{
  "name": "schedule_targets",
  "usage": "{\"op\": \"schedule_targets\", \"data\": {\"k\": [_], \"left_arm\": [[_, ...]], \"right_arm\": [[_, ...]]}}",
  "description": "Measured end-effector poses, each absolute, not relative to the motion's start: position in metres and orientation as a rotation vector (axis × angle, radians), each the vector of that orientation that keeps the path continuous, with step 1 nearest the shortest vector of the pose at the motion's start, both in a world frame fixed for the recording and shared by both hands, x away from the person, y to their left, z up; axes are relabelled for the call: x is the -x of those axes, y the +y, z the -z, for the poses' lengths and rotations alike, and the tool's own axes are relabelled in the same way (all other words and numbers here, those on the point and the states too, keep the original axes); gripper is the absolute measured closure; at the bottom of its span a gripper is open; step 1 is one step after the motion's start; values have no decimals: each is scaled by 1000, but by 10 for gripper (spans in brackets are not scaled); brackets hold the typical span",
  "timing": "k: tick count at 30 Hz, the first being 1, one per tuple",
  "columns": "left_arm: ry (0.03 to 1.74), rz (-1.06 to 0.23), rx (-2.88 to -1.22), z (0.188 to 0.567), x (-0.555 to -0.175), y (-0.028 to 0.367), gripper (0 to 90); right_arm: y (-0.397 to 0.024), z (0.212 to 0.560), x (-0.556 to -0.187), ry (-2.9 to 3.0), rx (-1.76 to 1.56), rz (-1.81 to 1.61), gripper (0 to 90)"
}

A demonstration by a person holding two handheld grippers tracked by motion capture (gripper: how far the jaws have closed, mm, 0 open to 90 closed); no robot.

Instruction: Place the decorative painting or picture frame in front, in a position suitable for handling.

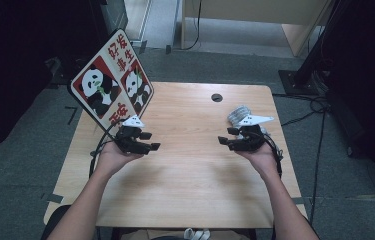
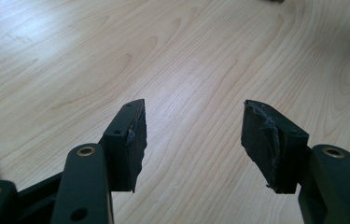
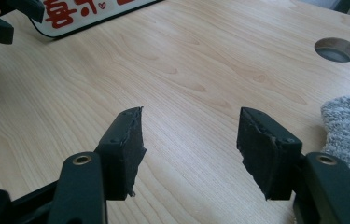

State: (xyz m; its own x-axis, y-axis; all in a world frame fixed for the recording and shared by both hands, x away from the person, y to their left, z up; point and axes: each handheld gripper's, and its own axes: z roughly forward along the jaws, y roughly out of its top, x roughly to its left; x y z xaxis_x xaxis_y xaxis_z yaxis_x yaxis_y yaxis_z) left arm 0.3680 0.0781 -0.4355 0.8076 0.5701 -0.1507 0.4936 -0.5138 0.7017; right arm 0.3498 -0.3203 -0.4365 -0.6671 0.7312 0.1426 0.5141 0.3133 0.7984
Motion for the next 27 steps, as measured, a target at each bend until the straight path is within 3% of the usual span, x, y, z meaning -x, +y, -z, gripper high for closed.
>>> {"op": "schedule_targets", "data": {"k": [14, 27], "left_arm": [[809, -81, -2194, 436, -372, 87, 401], [826, -86, -2181, 432, -372, 92, 404]], "right_arm": [[-319, 437, -346, 2372, -1103, -1288, 462], [-321, 438, -348, 2392, -1102, -1275, 405]]}}
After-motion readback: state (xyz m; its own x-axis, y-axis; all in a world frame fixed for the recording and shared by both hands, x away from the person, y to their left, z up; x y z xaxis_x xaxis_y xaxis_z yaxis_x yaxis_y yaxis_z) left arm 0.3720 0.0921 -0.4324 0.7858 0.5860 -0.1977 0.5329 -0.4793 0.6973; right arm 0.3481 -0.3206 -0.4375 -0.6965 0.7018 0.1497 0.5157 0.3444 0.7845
